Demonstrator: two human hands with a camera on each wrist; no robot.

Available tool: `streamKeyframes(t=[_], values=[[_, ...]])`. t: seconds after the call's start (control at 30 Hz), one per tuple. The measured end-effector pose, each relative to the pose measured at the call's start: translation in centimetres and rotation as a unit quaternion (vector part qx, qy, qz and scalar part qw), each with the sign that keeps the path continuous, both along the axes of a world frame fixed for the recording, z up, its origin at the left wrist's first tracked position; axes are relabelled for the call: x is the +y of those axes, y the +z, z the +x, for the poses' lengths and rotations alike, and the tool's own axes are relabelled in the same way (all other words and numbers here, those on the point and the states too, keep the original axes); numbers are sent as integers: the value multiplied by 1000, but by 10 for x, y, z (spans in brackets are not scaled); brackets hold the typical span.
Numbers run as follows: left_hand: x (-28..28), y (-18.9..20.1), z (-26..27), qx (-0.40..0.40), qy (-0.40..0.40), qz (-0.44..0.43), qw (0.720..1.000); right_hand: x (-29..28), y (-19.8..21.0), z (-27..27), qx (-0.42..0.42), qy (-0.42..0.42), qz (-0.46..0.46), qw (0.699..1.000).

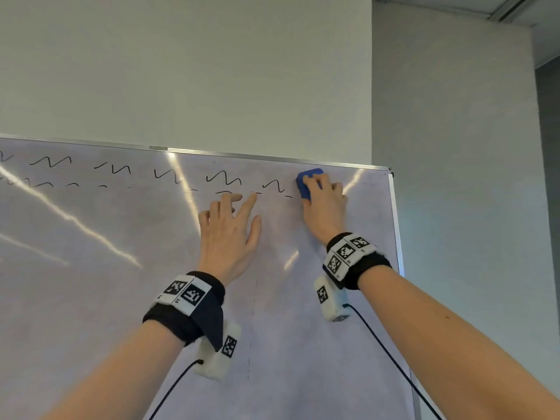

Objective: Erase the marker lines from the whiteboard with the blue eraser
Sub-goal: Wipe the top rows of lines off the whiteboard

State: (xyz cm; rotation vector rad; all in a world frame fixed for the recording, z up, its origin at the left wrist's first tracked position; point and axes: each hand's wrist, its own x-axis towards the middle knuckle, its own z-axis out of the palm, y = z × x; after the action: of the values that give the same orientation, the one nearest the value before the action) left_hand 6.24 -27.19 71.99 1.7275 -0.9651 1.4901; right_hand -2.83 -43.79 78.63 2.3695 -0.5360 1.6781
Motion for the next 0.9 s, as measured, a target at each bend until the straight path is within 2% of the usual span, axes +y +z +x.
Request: streamKeyframes(t=[0.1, 0.2, 0.37, 0.5, 0.63, 0.73, 0.83, 0.9], values=[[-10, 1, -4, 15, 3, 13, 1000, 19, -25, 12, 40, 45, -62, 996], [-8, 6, -3, 27, 5, 18, 999, -4, -31, -11, 59, 69, -99, 991], [22, -3, 16, 28, 7, 23, 999, -60, -34, -51, -73, 33, 49, 996], [50, -9, 38, 31, 9, 36, 999, -26, -27, -25, -121, -7, 120, 985], [72, -2, 58, 21, 9, 19, 1000, 56, -19, 47, -60, 23, 30, 997], [83, 2, 67, 13, 1, 20, 1000, 94, -15, 78, -24, 37, 8, 999], [90, 2, 74, 9, -5, 23, 1000, 89, -18, 68, 9, 75, -45, 996], [95, 0, 80, 12, -16, 27, 999, 67, -28, 51, -13, 77, -61, 995]])
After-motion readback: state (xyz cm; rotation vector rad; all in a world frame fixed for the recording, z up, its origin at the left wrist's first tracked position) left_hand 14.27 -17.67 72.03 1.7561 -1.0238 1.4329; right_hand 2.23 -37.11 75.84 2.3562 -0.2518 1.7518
